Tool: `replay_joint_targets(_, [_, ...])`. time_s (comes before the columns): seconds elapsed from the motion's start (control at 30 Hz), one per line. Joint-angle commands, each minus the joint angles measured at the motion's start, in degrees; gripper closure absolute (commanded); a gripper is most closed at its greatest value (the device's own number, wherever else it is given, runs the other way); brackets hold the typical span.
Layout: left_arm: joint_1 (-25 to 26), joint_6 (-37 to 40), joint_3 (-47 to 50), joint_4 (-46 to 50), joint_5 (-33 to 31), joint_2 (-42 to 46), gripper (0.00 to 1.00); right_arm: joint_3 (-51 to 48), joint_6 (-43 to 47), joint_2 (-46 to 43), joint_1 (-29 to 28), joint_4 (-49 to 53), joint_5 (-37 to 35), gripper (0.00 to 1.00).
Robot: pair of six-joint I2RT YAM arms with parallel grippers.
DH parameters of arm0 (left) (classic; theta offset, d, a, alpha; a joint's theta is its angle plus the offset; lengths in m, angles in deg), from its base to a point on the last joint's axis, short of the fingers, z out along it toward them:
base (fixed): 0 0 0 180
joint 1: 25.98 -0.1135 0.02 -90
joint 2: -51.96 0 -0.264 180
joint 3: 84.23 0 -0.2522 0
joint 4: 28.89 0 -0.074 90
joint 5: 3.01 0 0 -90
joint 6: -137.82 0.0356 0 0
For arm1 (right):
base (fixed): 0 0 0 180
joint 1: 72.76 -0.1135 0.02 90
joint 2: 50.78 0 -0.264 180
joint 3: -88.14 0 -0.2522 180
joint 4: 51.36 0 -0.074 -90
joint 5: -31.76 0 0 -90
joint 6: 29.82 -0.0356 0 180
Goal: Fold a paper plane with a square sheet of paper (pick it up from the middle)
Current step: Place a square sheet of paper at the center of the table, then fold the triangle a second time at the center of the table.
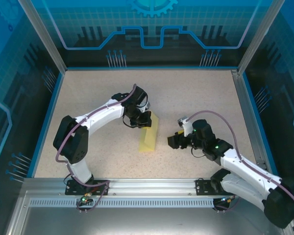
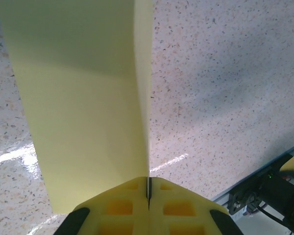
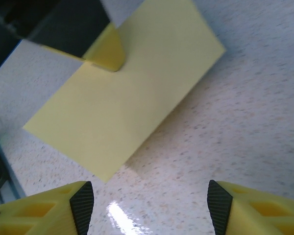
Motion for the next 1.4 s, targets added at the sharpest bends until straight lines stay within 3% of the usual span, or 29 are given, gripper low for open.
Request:
replay_joint_targets(0.0, [0.27,-1.36,1.48,-1.60,-0.74,-0.45,0.99,5.20,2.35,5.34,-8.10,1.16,-7.07,0.33])
replay_joint_targets(0.2, [0.31,-3.12,3.52,-3.95,-0.19,-1.39,0.90,11.24,2.45,17.33,-18.68,-1.02,-15.38,0.33])
replay_joint_targets(0.33, [0.25,-5.10,5.76,-7.32,2.40,-1.90,0.80,10.53,0.63,18.99,-19.60,-3.36,-16.77,0.32])
replay_joint_targets(0.5, [0.34,-6.52,7.25,-9.96,4.19,-3.11,0.76,10.48,-0.39,20.10,-20.37,-3.86,-13.58,0.30])
replay_joint_targets(0.67, [0.34,-6.91,7.30,-10.72,4.82,-3.80,0.74,11.72,-1.67,22.60,-22.97,-3.36,-14.80,0.28])
replay_joint_targets(0.77, [0.31,-6.87,7.30,-10.47,4.75,-3.85,0.67,13.60,-2.56,25.23,-25.55,-2.22,-18.23,0.25])
replay_joint_targets(1.0, [0.34,-6.69,7.28,-10.29,4.75,-3.64,0.68,20.89,-4.98,32.20,-31.61,1.92,-30.98,0.19])
replay_joint_targets(1.2, [0.32,-6.31,7.09,-9.72,4.49,-3.40,0.68,26.42,-8.31,37.88,-35.28,8.67,-43.02,0.24])
replay_joint_targets(1.37, [0.28,-6.16,7.03,-9.32,3.97,-3.24,0.69,27.71,-10.06,39.61,-36.66,11.16,-46.31,0.38])
